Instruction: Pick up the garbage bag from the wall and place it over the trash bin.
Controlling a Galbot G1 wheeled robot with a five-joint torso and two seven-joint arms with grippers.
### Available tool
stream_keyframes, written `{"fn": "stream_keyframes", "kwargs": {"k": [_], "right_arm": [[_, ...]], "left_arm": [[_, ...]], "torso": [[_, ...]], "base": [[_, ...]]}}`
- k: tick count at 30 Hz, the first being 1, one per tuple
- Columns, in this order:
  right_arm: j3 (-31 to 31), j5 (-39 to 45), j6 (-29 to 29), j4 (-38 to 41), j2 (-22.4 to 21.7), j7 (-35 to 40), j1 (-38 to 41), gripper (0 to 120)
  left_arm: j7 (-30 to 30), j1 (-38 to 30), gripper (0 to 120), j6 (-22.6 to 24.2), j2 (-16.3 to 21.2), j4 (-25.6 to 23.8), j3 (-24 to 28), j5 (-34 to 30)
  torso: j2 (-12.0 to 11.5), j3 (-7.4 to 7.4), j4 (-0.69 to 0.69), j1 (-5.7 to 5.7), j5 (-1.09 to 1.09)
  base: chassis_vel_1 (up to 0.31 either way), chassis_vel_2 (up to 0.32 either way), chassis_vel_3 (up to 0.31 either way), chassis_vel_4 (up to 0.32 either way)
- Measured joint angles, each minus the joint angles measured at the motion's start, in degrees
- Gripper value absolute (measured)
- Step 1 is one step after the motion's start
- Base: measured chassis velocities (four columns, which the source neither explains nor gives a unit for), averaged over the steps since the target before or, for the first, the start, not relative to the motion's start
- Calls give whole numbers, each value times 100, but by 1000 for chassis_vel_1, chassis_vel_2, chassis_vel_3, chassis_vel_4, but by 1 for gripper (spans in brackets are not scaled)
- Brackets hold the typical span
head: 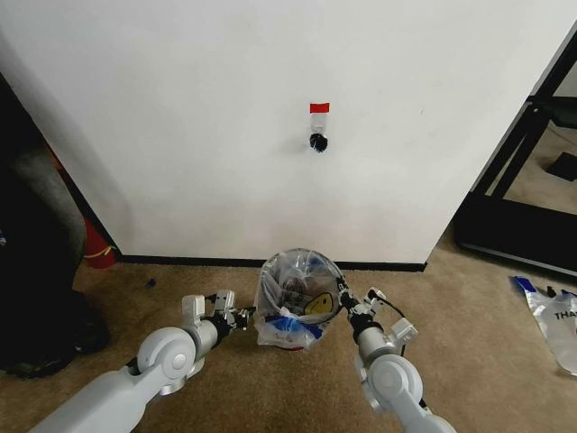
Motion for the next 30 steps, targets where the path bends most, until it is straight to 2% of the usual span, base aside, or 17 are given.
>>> {"fn": "stream_keyframes", "kwargs": {"k": [5, 7, 10, 12, 14, 15, 16, 19, 20, 22, 25, 29, 30], "right_arm": [[54, -33, -12, -8, 0, 42, -16, 2], [71, -42, -13, -8, 2, 64, -24, 2], [130, -64, -24, 21, 1, 120, -66, 2], [193, -80, -29, 61, 0, 165, -123, 2], [208, -85, -30, 66, -1, 183, -130, 2], [225, -92, -35, 68, -1, 218, -130, 2], [226, -93, -40, 69, -1, 227, -130, 2], [220, -98, -70, 75, 2, 259, -123, 2], [220, -98, -70, 75, 2, 259, -123, 2], [218, -108, -77, 76, -2, 274, -128, 2], [214, -122, -81, 97, -7, 276, -148, 2], [196, -152, -82, 104, -6, 276, -169, 2], [190, -158, -83, 103, -3, 276, -171, 2]], "left_arm": [[-29, 57, 41, -63, 181, -334, -209, 443], [-40, 104, 45, -127, 191, -410, -289, 553], [1, 295, 58, -391, 246, -770, -508, 893], [206, 392, 68, -592, 315, -1033, -513, 1237], [299, 450, 70, -655, 343, -1123, -513, 1375], [536, 654, 76, -812, 409, -1306, -496, 1780], [648, 754, 79, -891, 435, -1362, -477, 2036], [1222, 1151, 93, -1407, 562, -1439, -268, 3665], [1222, 1151, 93, -1407, 562, -1439, -268, 3665], [1412, 1244, 99, -1598, 665, -1418, -111, 4300], [1552, 1254, 96, -1730, 745, -1357, 29, 4787], [1563, 1074, 94, -1752, 729, -1229, 222, 4973], [1560, 1005, 91, -1752, 721, -1191, 286, 4999]], "torso": [[0, 1, 0, 0, -1], [0, 1, -2, 0, -1], [0, 0, 2, 0, 0], [0, 0, -2, 0, -1], [0, 0, -3, 0, -1], [0, 0, -2, 0, 1], [0, 0, -3, 0, 1], [0, 0, 2, 0, -1], [0, 0, 2, 0, -1], [0, 0, 0, 0, -1], [0, 0, 0, 0, 0], [0, 0, 0, 0, -1], [0, 0, -1, 0, -1]], "base": [[0, 0, 0, 0], [0, 0, 0, 0], [0, 0, 0, 0], [0, 0, 0, 0], [0, 0, 0, 0], [0, 0, 0, 0], [0, 0, 0, 0], [0, 0, 0, 0], [0, 0, 0, 0], [0, 0, 0, 0], [0, 0, 0, 0], [0, 0, 0, 0], [0, 0, 0, 0]]}}
